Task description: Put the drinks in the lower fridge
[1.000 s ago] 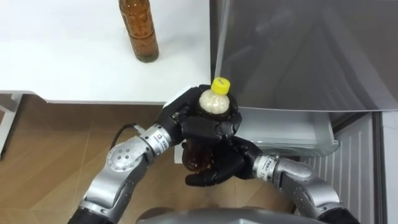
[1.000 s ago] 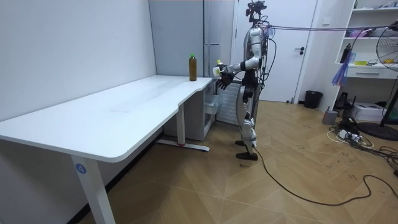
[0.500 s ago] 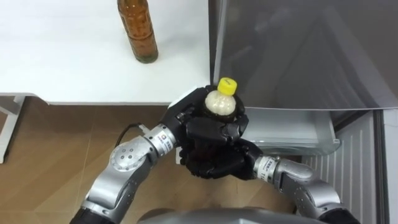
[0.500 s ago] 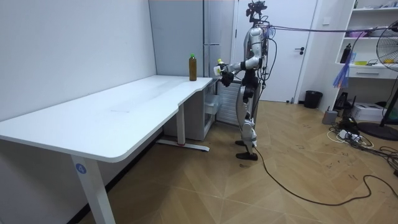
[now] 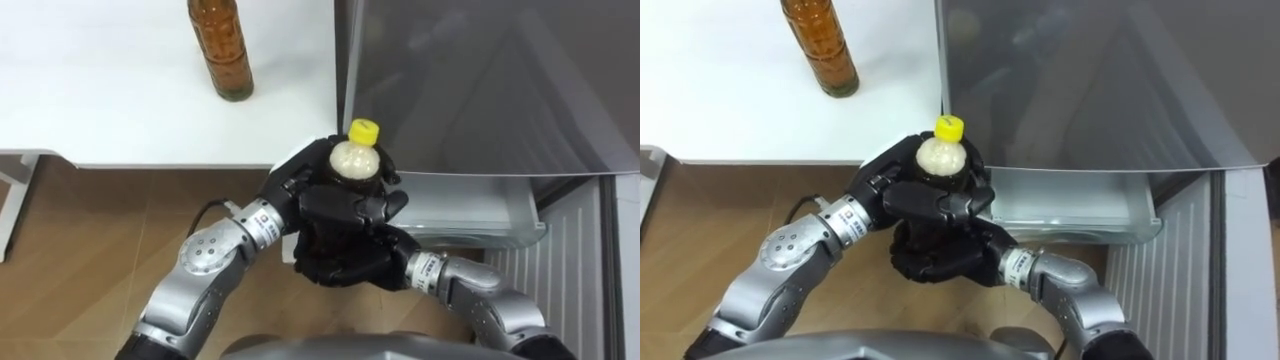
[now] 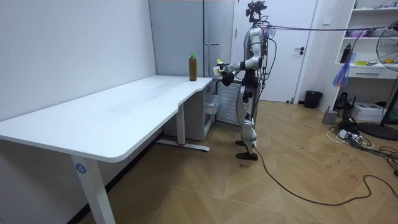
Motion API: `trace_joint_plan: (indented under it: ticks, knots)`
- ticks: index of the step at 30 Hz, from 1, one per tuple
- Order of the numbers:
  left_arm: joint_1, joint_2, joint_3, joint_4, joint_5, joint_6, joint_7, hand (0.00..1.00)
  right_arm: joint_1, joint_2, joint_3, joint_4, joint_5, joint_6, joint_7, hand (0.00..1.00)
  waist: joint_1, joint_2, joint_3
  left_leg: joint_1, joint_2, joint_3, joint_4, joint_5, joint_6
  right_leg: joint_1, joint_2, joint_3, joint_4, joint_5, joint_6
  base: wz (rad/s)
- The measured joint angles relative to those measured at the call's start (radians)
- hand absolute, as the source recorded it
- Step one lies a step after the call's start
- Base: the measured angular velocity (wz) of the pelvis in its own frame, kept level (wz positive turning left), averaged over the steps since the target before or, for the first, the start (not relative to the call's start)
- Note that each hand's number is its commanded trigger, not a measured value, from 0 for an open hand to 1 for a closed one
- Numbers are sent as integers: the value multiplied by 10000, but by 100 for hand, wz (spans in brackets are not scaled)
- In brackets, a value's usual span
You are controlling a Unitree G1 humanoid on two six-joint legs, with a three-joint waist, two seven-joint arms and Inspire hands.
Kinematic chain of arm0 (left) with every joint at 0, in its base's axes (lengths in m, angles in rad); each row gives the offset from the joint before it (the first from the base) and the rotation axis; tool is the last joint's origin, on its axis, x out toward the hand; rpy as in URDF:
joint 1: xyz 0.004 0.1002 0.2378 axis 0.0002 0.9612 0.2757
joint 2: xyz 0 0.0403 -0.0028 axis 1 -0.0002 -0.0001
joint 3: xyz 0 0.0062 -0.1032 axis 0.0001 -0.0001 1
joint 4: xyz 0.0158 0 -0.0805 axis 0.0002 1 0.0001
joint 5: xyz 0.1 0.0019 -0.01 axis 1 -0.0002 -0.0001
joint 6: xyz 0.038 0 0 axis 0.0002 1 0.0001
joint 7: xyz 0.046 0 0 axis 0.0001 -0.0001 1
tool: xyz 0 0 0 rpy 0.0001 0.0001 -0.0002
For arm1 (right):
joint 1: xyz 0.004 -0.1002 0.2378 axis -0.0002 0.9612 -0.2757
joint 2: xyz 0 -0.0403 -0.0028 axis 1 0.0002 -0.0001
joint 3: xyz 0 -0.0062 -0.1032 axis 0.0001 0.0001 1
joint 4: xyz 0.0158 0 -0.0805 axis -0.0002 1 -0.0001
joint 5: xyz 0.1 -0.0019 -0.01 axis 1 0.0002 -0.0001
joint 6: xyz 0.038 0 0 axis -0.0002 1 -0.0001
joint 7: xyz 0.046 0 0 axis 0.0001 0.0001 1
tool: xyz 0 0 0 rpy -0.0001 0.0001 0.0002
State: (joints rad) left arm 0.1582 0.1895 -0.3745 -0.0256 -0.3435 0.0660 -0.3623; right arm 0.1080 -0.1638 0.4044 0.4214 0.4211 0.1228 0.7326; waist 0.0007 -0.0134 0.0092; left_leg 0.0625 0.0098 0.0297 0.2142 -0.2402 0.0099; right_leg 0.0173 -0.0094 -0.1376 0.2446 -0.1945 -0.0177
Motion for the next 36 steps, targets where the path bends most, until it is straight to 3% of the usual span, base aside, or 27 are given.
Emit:
trace_joint_plan:
  ticks: [29, 34, 36]
  knots:
    - [-148, 53, -113, -96, 30, 2, 98, 0, 66, -96, 942, 435, 1503, 116, 525, 100, 49, 44, 40, -8, 0, 27, -15, 0, 1, -4, -5, 1, -38, 0, 1, 0]
    - [-159, 228, 116, -843, 464, 63, 98, 0, 118, -339, 943, 435, 1500, 116, 532, 100, 100, 202, 128, -74, 2, 5, -9, -8, 9, -3, -14, -21, -69, 8, 2, 0]
    - [-159, 235, 287, -1075, 700, 78, 103, 0, 142, -386, 900, 434, 1499, 115, 531, 100, 104, 249, 127, -95, 6, 6, 4, -8, 9, -11, -11, -43, -80, 8, 1, 0]
